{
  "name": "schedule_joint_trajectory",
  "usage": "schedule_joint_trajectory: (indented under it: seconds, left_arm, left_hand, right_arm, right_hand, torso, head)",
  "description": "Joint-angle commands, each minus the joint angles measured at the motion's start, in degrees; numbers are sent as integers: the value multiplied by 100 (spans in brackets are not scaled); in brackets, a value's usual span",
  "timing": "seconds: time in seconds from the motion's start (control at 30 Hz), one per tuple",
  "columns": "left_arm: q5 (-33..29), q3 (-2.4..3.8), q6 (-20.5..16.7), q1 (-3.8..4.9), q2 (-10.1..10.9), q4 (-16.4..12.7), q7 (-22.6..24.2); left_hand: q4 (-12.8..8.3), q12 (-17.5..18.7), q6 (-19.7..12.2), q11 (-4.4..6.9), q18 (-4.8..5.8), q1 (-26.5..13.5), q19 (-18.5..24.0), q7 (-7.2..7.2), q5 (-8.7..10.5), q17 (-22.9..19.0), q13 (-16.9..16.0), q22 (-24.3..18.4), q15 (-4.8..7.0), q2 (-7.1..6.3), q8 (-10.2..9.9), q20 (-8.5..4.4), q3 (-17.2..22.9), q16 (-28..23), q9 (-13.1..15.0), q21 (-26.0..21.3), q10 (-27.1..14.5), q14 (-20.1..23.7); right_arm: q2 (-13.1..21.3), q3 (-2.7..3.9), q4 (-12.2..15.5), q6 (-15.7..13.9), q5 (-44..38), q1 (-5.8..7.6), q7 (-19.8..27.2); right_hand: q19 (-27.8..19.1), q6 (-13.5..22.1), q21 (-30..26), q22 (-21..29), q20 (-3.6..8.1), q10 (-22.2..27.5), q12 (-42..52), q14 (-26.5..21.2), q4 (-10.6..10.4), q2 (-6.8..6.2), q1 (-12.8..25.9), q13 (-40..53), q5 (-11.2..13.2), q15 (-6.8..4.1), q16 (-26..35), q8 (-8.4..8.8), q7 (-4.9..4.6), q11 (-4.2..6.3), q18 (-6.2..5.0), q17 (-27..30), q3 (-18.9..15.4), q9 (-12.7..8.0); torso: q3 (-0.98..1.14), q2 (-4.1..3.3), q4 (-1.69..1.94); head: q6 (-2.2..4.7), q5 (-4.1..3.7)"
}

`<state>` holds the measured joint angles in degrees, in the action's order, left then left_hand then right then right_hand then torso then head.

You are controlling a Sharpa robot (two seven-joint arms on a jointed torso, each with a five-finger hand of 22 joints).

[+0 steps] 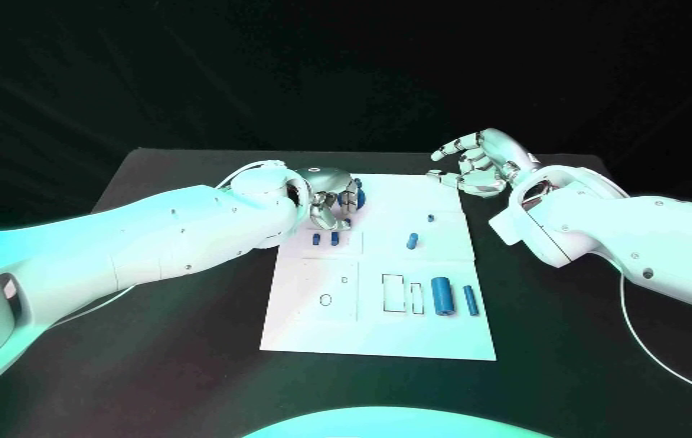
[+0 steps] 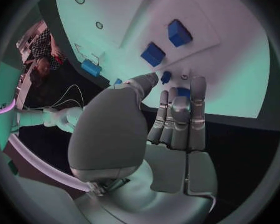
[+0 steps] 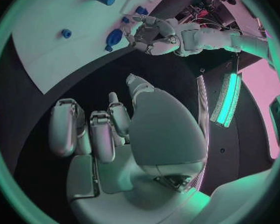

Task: Assemble the parts on the task board

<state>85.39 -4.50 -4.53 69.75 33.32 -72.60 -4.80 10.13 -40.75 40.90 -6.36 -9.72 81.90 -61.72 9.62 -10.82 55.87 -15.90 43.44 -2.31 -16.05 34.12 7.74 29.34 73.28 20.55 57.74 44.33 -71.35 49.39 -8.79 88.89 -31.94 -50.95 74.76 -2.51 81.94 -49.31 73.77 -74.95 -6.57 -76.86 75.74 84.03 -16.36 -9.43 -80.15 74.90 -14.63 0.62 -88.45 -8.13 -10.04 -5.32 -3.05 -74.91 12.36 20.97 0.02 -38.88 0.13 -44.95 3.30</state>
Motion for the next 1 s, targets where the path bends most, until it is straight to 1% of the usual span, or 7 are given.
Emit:
schedule_joint_trajectory:
  seconds: [0.03,0.2,0.3,0.43,0.6,0.8,1.0]
  left_arm:
    - [137,2,184,0,-62,58,-88]
    - [155,2,22,-1,-126,121,-22]
    - [161,2,-7,-2,-150,148,-6]
    - [173,2,63,-2,-170,178,-11]
    - [180,1,167,-2,-179,191,-11]
    - [159,1,256,-3,-191,207,-7]
    - [129,-3,279,-11,-224,240,2]
  left_hand:
    - [16,47,77,7,25,-22,-73,-13,24,40,35,103,6,28,-58,-6,45,77,-40,104,72,-62]
    - [-15,82,157,11,28,33,-80,-11,16,14,88,149,11,76,-93,-11,120,113,-91,157,142,-59]
    - [-55,114,219,16,34,82,-83,-17,8,0,131,198,18,105,-120,-13,196,137,-128,202,196,-54]
    - [-163,216,324,26,43,182,-95,-20,12,-11,231,305,29,165,-188,-25,368,192,-197,308,298,-67]
    - [-276,302,437,41,73,226,-161,-35,20,59,314,499,46,202,-233,-28,492,289,-238,479,413,-132]
    - [-302,320,466,48,87,214,-202,-36,25,115,334,592,48,201,-248,-30,511,335,-249,553,455,-172]
    - [-306,373,490,42,103,119,-228,-35,39,152,374,685,42,164,-290,-21,497,392,-273,633,486,-208]
  right_arm:
    - [-5,1,13,6,-42,-3,77]
    - [-11,1,15,8,-42,-3,82]
    - [-15,1,14,9,-42,-3,82]
    - [-18,1,14,12,-42,-3,81]
    - [-22,1,10,13,-42,-3,81]
    - [-28,1,5,14,-42,-3,81]
    - [-29,1,7,12,-43,-3,82]
  right_hand:
    - [-33,-37,-26,-444,-13,5,-15,495,3,8,38,9,-28,15,22,-10,7,27,-77,-1109,42,-5]
    - [-33,-37,-26,-444,-13,5,-15,495,3,8,38,9,-28,15,22,-10,7,27,-77,-1109,42,-5]
    - [-33,-37,-26,-444,-13,5,-15,495,3,8,38,9,-28,15,22,-10,7,27,-77,-1109,42,-5]
    - [-33,-37,-26,-444,-13,5,-15,495,3,8,38,9,-28,15,22,-10,7,27,-77,-1109,42,-5]
    - [-33,-37,-26,-444,-13,5,-15,495,3,8,38,9,-28,15,22,-10,7,27,-77,-1109,42,-5]
    - [-33,-37,-26,-444,-13,5,-15,495,3,8,38,9,-28,15,22,-10,7,27,-77,-1109,42,-5]
    - [-29,-41,-23,-449,-11,-3,-6,494,10,8,36,17,-37,13,25,-13,8,29,-75,-1105,61,-7]
  torso:
    - [-7,-3,4]
    - [-2,0,0]
    - [-1,2,2]
    - [1,4,6]
    - [6,8,9]
    - [2,5,8]
    - [0,3,6]
  head:
    - [-1,-8]
    - [-2,-3]
    - [-5,-14]
    - [-15,-20]
    - [-24,-17]
    - [-26,-13]
    - [-28,-18]
